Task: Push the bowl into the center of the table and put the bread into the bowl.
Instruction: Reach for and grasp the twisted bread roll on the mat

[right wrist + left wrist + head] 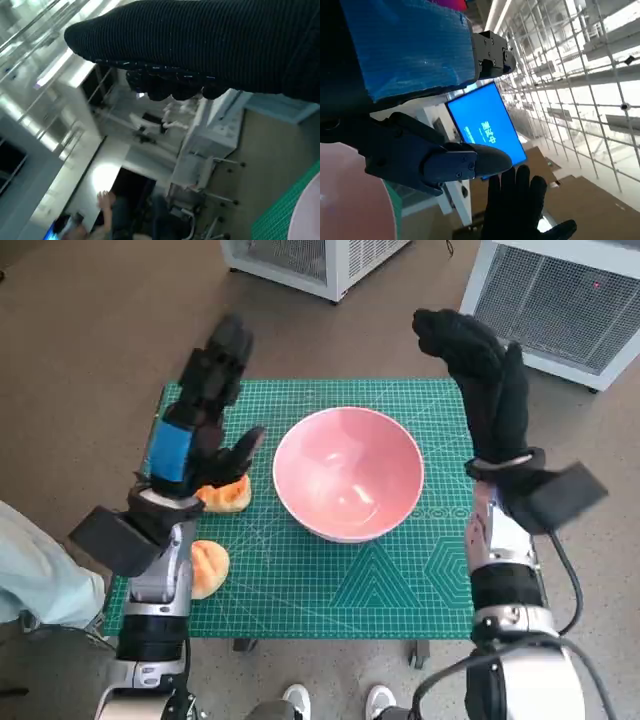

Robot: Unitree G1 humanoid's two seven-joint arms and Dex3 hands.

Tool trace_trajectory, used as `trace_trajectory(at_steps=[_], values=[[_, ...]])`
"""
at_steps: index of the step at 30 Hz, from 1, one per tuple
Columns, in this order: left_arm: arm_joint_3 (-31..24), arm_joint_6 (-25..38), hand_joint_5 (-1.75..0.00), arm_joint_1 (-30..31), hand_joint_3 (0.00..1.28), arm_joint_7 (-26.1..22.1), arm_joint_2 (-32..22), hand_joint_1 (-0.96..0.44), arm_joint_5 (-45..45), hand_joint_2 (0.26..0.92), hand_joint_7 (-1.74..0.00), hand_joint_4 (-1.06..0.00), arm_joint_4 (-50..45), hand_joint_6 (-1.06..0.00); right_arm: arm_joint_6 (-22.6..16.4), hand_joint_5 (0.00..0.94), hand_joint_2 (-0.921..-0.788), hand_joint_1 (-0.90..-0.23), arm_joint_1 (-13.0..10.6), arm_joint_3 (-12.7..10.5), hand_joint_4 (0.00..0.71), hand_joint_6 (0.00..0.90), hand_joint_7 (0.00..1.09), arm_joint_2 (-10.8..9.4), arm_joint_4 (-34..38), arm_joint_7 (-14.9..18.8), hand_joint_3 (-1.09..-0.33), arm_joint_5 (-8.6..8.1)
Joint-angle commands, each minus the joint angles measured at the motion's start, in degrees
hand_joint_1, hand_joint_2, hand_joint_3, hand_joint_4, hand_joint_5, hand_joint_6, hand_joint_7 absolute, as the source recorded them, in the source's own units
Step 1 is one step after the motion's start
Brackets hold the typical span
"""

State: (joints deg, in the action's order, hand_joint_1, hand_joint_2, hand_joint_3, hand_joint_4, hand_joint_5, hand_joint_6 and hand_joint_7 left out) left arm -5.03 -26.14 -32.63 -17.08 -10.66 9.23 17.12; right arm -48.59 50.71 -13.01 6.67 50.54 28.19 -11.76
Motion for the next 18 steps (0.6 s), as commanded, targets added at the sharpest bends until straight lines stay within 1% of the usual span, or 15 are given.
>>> trace_trajectory(at_steps=[1, 3, 4, 6, 12, 18], values=[[0.45, 0.21, 0.00, -2.34, 0.42, -1.87, 0.34, -0.69, 1.65, 0.921, -0.18, -0.14, -0.59, -0.14, 1.67, 0.004, -0.921, -0.689, -2.91, 0.81, 0.233, 0.215, 0.32, 0.22, -3.60, 1.22, -0.823, -1.87], [0.46, -0.05, 0.00, -2.74, 0.42, -2.73, 0.36, -0.68, 2.17, 0.921, -0.32, -0.14, -0.13, -0.07, 1.94, 0.006, -0.921, -0.692, -3.27, 0.93, 0.237, 0.211, 0.33, 0.33, -4.45, 1.13, -0.821, -2.16], [0.46, -0.12, 0.00, -2.86, 0.42, -3.06, 0.35, -0.68, 2.34, 0.921, -0.37, -0.14, -0.04, -0.04, 2.05, 0.005, -0.921, -0.694, -3.39, 1.00, 0.242, 0.200, 0.35, 0.37, -4.72, 1.04, -0.818, -2.25], [0.50, -0.23, 0.00, -2.95, 0.42, -3.86, 0.31, -0.67, 2.67, 0.921, -0.41, -0.14, 0.02, -0.02, 2.32, 0.006, -0.921, -0.696, -3.55, 1.03, 0.248, 0.189, 0.38, 0.46, -5.17, 0.75, -0.812, -2.38], [-0.14, -0.23, 0.00, -3.08, 0.42, -5.96, -0.68, -0.67, 3.62, 0.921, -0.45, -0.13, 0.32, 0.00, 2.76, 0.008, -0.921, -0.708, -3.88, 1.14, 0.261, 0.175, 0.41, 0.29, -6.23, -0.05, -0.795, -2.39], [-0.51, -0.17, 0.00, -3.09, 0.41, -6.52, -0.75, -0.66, 3.67, 0.921, -0.45, -0.13, 0.35, 0.00, 3.06, 0.008, -0.921, -0.711, -4.07, 1.25, 0.264, 0.171, 0.42, 0.27, -6.72, -0.24, -0.789, -2.41]])
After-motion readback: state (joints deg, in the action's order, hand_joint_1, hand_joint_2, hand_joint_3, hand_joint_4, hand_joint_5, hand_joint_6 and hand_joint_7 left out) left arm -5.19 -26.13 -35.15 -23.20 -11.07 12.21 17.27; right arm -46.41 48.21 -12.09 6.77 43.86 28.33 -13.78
